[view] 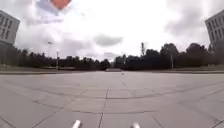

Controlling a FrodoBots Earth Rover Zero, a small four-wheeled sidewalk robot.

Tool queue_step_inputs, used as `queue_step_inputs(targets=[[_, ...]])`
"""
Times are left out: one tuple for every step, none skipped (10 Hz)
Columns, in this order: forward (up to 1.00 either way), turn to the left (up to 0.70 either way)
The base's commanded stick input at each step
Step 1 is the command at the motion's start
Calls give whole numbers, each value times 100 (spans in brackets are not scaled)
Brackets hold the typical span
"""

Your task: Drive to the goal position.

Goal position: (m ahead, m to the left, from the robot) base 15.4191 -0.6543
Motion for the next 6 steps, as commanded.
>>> queue_step_inputs(targets=[[62,0],[70,0],[70,0],[70,0],[70,0],[70,0]])
